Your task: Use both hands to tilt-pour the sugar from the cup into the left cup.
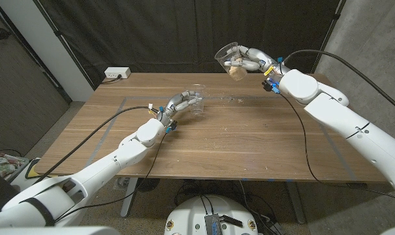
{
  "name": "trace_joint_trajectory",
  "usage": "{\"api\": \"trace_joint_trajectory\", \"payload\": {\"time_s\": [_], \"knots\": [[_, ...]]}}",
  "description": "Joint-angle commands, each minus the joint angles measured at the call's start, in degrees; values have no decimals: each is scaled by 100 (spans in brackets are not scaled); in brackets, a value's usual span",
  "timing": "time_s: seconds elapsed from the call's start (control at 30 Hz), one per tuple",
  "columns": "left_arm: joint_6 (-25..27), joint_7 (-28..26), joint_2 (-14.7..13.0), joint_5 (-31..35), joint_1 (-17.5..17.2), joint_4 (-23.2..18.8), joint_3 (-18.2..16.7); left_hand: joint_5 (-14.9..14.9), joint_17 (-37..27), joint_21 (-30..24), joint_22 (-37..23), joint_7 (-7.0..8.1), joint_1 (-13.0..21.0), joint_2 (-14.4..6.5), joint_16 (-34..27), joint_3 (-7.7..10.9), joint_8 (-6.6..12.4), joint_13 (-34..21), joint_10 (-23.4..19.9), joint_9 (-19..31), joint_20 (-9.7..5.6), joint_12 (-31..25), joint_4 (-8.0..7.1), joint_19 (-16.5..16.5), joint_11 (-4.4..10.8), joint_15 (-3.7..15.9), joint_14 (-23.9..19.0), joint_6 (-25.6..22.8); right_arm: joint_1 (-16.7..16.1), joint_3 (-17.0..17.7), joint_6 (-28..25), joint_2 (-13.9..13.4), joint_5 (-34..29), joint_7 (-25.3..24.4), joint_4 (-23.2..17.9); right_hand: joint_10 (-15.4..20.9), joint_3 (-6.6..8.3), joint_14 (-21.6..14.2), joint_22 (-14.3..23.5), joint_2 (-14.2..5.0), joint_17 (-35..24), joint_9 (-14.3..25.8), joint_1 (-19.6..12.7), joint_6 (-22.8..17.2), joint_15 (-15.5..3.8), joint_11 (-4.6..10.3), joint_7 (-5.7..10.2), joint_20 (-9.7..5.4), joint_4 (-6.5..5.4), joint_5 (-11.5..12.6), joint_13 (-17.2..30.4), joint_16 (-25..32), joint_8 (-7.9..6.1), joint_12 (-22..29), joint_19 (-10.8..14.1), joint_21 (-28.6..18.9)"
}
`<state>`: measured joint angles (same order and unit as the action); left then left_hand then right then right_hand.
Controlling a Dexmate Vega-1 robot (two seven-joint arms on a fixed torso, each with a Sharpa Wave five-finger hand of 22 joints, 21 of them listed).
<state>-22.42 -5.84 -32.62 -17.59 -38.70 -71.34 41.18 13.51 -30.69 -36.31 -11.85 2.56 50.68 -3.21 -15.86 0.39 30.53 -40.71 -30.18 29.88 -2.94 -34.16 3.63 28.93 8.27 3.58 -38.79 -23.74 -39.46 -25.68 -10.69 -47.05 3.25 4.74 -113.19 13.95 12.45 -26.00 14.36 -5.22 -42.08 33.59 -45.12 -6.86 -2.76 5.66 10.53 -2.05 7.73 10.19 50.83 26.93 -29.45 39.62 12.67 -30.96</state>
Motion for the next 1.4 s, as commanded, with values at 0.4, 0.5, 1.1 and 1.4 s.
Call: {"api": "trace_joint_trajectory", "payload": {"time_s": [0.4,0.5,1.1,1.4], "knots": [[-405,209,13,59,55,147,96,-29,-53,-53,-13,8,59,-71,51,-40,31,-14,-17,33,-359,-38,16,-43,9,633,-37,-26,983,-876,-670,320,-1144,966,-78,71,47,-60,2,-46,-54,25,3,-76,-1035,9,40,-179,6,18,39,6,19,-41,-1,-23],[-533,228,-14,88,46,164,115,-34,-62,-54,-12,3,57,-69,59,-48,29,-23,3,26,-364,-40,15,-50,2,622,-36,-31,1029,-934,-649,380,-1215,1072,-28,78,49,-64,-1,-47,-56,26,8,-88,-1035,13,32,-177,4,18,43,2,17,-43,-2,-24],[-1301,27,-307,166,-200,159,144,-55,-117,-41,-11,84,51,-64,114,-94,20,-18,15,-9,-402,-52,11,-156,46,646,5,-44,1066,-1039,-451,576,-1505,1371,99,133,43,-108,-22,-31,-81,42,46,-164,-1035,34,41,-164,-7,10,70,-6,3,-62,-5,-35],[-1141,-266,-564,303,-324,-220,155,-65,-138,-62,-10,124,53,-57,118,-116,35,3,-26,-38,-430,-62,13,-134,91,678,-32,-102,1096,-1129,-389,628,-1726,1526,82,154,40,-129,-32,-18,-95,50,56,-204,-1038,36,59,-158,-5,6,74,-9,-6,-78,-8,-39]]}}
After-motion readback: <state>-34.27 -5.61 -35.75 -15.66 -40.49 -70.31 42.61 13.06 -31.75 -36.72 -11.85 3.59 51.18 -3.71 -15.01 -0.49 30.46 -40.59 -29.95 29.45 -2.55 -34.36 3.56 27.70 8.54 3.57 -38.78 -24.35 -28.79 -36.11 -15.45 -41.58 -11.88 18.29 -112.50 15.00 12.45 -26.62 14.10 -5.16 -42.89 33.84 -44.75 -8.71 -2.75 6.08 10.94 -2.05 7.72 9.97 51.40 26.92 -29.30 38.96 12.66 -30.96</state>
